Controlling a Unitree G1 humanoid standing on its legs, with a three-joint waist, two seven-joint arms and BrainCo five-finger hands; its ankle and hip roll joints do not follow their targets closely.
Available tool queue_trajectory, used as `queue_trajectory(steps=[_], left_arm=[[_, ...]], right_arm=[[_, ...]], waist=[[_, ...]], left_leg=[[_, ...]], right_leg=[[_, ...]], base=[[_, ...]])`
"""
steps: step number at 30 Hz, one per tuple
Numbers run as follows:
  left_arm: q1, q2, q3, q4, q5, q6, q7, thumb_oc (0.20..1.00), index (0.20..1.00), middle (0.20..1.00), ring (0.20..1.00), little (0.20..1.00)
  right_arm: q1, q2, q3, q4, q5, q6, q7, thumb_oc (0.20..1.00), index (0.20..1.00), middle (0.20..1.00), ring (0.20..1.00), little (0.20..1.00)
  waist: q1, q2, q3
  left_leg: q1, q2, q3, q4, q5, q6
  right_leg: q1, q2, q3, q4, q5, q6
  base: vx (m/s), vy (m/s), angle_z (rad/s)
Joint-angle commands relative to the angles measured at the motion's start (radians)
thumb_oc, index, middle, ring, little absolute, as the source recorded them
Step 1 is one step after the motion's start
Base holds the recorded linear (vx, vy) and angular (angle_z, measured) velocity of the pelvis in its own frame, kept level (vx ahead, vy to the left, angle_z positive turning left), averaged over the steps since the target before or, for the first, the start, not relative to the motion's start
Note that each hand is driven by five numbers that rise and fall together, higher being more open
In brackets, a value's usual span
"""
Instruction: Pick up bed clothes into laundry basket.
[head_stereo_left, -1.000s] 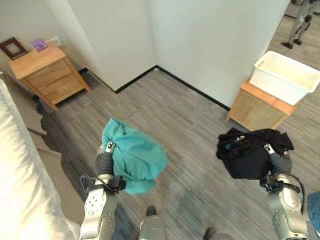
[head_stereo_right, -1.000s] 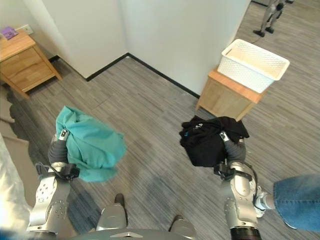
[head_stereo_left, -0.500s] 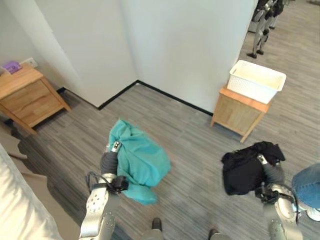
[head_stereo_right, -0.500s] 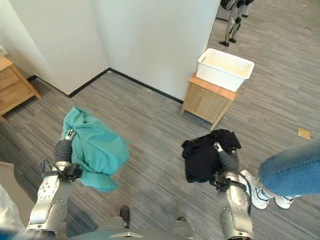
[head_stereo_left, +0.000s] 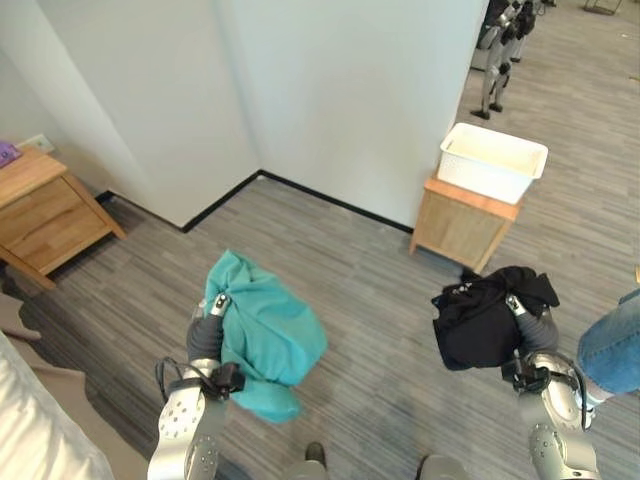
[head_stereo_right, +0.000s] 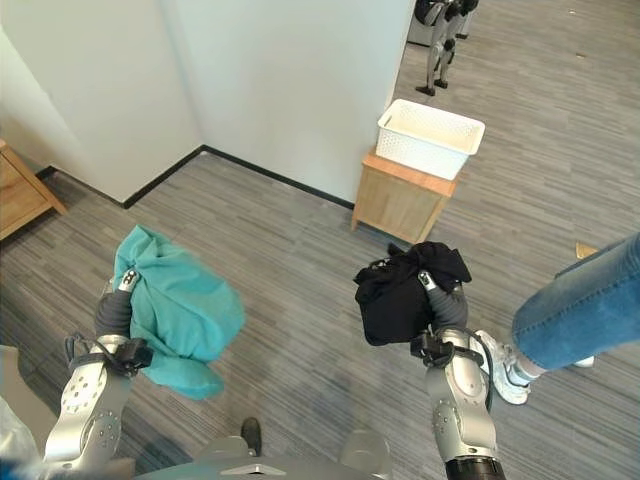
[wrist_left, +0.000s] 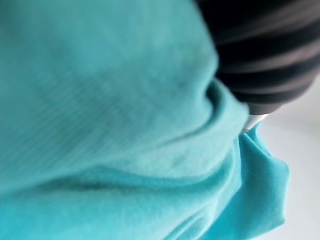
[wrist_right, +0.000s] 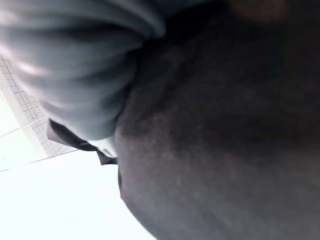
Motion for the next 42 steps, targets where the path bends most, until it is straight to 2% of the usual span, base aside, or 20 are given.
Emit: queue_trajectory(steps=[1,2,3,6,8,10,12,14,16,18,22,24,27,28,29,34,36,38,40,42], left_arm=[[-0.057,0.047,0.013,-0.069,0.016,-0.059,-0.004,0.2,0.2,0.2,0.2,0.2],[-0.057,0.047,0.012,-0.068,0.016,-0.059,-0.004,0.2,0.2,0.2,0.2,0.2],[-0.062,0.051,0.008,-0.066,0.012,-0.057,-0.004,0.2,0.2,0.2,0.2,0.2],[-0.071,0.062,-0.005,-0.048,0.012,-0.058,0.003,0.2,0.2,0.2,0.2,0.2],[-0.071,0.064,-0.005,-0.045,0.015,-0.059,0.004,0.2,0.2,0.2,0.2,0.2],[-0.092,0.067,-0.007,-0.04,0.011,-0.068,0.01,0.2,0.2,0.2,0.2,0.2],[-0.096,0.056,-0.009,-0.04,0.014,-0.064,0.01,0.2,0.2,0.2,0.2,0.2],[-0.095,0.034,-0.007,-0.031,-0.011,-0.056,0.008,0.2,0.2,0.2,0.2,0.2],[-0.099,0.022,-0.019,-0.026,-0.015,-0.042,-0.003,0.2,0.2,0.2,0.2,0.2],[-0.085,0.027,-0.014,-0.032,-0.01,-0.029,-0.024,0.2,0.2,0.2,0.2,0.2],[-0.111,0.007,-0.028,-0.035,-0.054,-0.031,-0.026,0.2,0.2,0.2,0.2,0.2],[-0.128,-0.003,-0.043,-0.024,-0.068,-0.037,-0.023,0.2,0.2,0.2,0.2,0.2],[-0.138,-0.001,-0.058,-0.016,-0.067,-0.038,-0.027,0.2,0.2,0.2,0.2,0.2],[-0.138,-0.009,-0.071,-0.004,-0.063,-0.04,-0.025,0.2,0.2,0.2,0.2,0.2],[-0.137,-0.018,-0.085,0.006,-0.065,-0.041,-0.031,0.2,0.2,0.2,0.2,0.2],[-0.134,-0.023,-0.09,0.025,-0.054,-0.037,-0.033,0.2,0.2,0.2,0.2,0.2],[-0.122,-0.016,-0.078,0.022,-0.055,-0.039,-0.029,0.2,0.2,0.2,0.2,0.2],[-0.119,-0.007,-0.06,0.026,-0.037,-0.044,-0.02,0.2,0.2,0.2,0.2,0.2],[-0.103,0.004,-0.046,0.017,-0.035,-0.041,-0.017,0.2,0.2,0.2,0.2,0.2],[-0.098,0.011,-0.039,0.003,-0.031,-0.041,-0.012,0.2,0.2,0.2,0.2,0.2]], right_arm=[[-0.058,0.005,-0.035,-0.084,0.032,-0.066,0.014,0.2,0.2,0.2,0.2,0.2],[-0.058,0.006,-0.036,-0.084,0.032,-0.066,0.014,0.2,0.2,0.2,0.2,0.2],[-0.057,0.009,-0.039,-0.085,0.036,-0.069,0.011,0.2,0.2,0.2,0.2,0.2],[-0.058,0.008,-0.041,-0.1,0.042,-0.072,0.003,0.2,0.2,0.2,0.2,0.2],[-0.065,0.002,-0.037,-0.106,0.043,-0.074,0.001,0.2,0.2,0.2,0.2,0.2],[-0.07,-0.002,-0.035,-0.113,0.05,-0.076,-0.002,0.2,0.2,0.2,0.2,0.2],[-0.082,-0.015,-0.037,-0.11,0.056,-0.078,-0.002,0.2,0.2,0.2,0.2,0.2],[-0.081,-0.039,-0.036,-0.1,0.061,-0.079,-0.003,0.2,0.2,0.2,0.2,0.2],[-0.088,-0.075,-0.05,-0.088,0.068,-0.088,-0.008,0.2,0.2,0.2,0.2,0.2],[-0.077,-0.11,-0.063,-0.084,0.042,-0.083,-0.012,0.2,0.2,0.2,0.2,0.2],[-0.083,-0.133,-0.063,-0.068,0.027,-0.065,-0.017,0.2,0.2,0.2,0.2,0.2],[-0.079,-0.125,-0.07,-0.077,0.039,-0.07,-0.018,0.2,0.2,0.2,0.2,0.2],[-0.08,-0.113,-0.073,-0.077,0.045,-0.071,-0.017,0.2,0.2,0.2,0.2,0.2],[-0.091,-0.091,-0.054,-0.078,0.051,-0.08,-0.016,0.2,0.2,0.2,0.2,0.2],[-0.092,-0.08,-0.033,-0.077,0.054,-0.078,-0.003,0.2,0.2,0.2,0.2,0.2],[-0.127,-0.073,0.0,-0.082,0.039,-0.071,0.013,0.2,0.2,0.2,0.2,0.2],[-0.147,-0.064,0.021,-0.089,0.041,-0.07,0.017,0.2,0.2,0.2,0.2,0.2],[-0.188,-0.059,0.038,-0.067,0.026,-0.076,0.014,0.2,0.2,0.2,0.2,0.2],[-0.193,-0.04,0.046,-0.067,0.027,-0.073,0.019,0.2,0.2,0.2,0.2,0.2],[-0.198,-0.031,0.051,-0.071,0.023,-0.07,0.029,0.2,0.2,0.2,0.2,0.2]], waist=[[0.021,0.029,0.018],[0.018,0.03,0.019],[0.021,0.025,0.014],[0.011,0.007,0.004],[0.011,0.004,0.001],[-0.004,0.0,-0.009],[-0.008,0.01,-0.016],[-0.018,0.023,-0.01],[-0.031,0.017,0.006],[-0.03,-0.005,0.017],[0.018,-0.017,0.023],[0.042,-0.018,0.026],[0.058,-0.017,0.028],[0.094,0.003,0.021],[0.114,0.02,0.009],[0.15,0.033,-0.014],[0.156,0.016,-0.042],[0.178,-0.02,-0.056],[0.197,-0.051,-0.076],[0.199,-0.062,-0.072]], left_leg=[[0.0,0.009,-0.095,0.06,-0.108,0.007],[0.001,0.009,-0.098,0.061,-0.11,0.007],[0.001,0.024,-0.103,0.06,-0.112,-0.013],[0.023,0.089,-0.117,0.054,-0.124,-0.079],[0.045,0.132,-0.108,0.055,-0.123,-0.107],[0.05,0.173,-0.124,0.054,-0.108,-0.123],[0.052,0.224,-0.13,0.072,-0.096,-0.132],[0.029,0.29,-0.149,0.159,0.05,-0.136],[-0.046,0.356,-0.147,0.325,0.182,-0.1],[-0.073,0.39,-0.069,0.433,0.187,-0.08],[-0.168,0.236,-0.079,0.551,0.127,-0.07],[-0.247,0.148,-0.085,0.508,0.096,-0.066],[-0.297,0.09,-0.091,0.45,0.081,-0.062],[-0.328,-0.005,-0.105,0.304,0.068,-0.037],[-0.32,-0.055,-0.088,0.147,0.129,-0.038],[-0.324,-0.101,0.031,0.019,0.208,-0.048],[-0.279,-0.109,0.057,0.005,0.161,0.005],[-0.277,-0.121,0.056,0.071,0.108,0.023],[-0.232,-0.131,0.069,0.086,0.047,0.058],[-0.178,-0.139,0.073,0.099,-0.008,0.096]], right_leg=[[-0.013,-0.064,-0.03,-0.003,0.102,-0.008],[-0.006,-0.065,-0.035,-0.008,0.102,-0.008],[-0.001,-0.109,-0.032,-0.075,0.127,-0.006],[0.002,-0.16,-0.01,-0.256,0.218,0.046],[-0.005,-0.162,-0.036,-0.258,0.243,0.067],[-0.008,-0.133,-0.004,-0.227,0.195,0.066],[-0.022,-0.102,-0.016,-0.181,0.092,0.051],[-0.018,-0.028,-0.026,-0.146,0.045,0.003],[0.026,0.046,-0.059,-0.184,0.023,-0.054],[0.07,0.09,-0.098,-0.233,0.014,-0.098],[0.14,0.142,-0.08,-0.303,0.002,-0.12],[0.179,0.159,-0.078,-0.318,-0.01,-0.126],[0.205,0.173,-0.075,-0.327,-0.026,-0.128],[0.224,0.201,-0.075,-0.332,-0.039,-0.13],[0.262,0.24,-0.076,-0.349,-0.054,-0.13],[0.337,0.296,-0.069,-0.373,-0.092,-0.146],[0.359,0.287,-0.077,-0.372,-0.123,-0.143],[0.379,0.257,-0.07,-0.321,-0.161,-0.135],[0.353,0.209,-0.078,-0.177,-0.117,-0.081],[0.261,0.163,-0.072,0.14,0.083,0.035]], base=[[0.1,-0.237,0.22],[0.1,-0.239,0.28],[0.17,-0.353,0.25],[0.2,-0.423,0.0],[0.18,-0.397,-0.24],[0.2,-0.466,-0.14],[0.17,-0.443,-0.08],[0.17,-0.533,-0.06],[0.14,-0.694,0.07],[0.17,-0.625,0.1],[0.21,-0.396,-0.35],[0.23,-0.255,-0.13],[0.2,-0.132,-0.09],[0.46,-0.116,0.04],[0.46,-0.12,0.09],[0.33,-0.095,0.05],[0.35,-0.012,-0.18],[0.45,0.021,-0.37],[0.46,0.08,-0.33],[0.34,0.121,-0.24]])
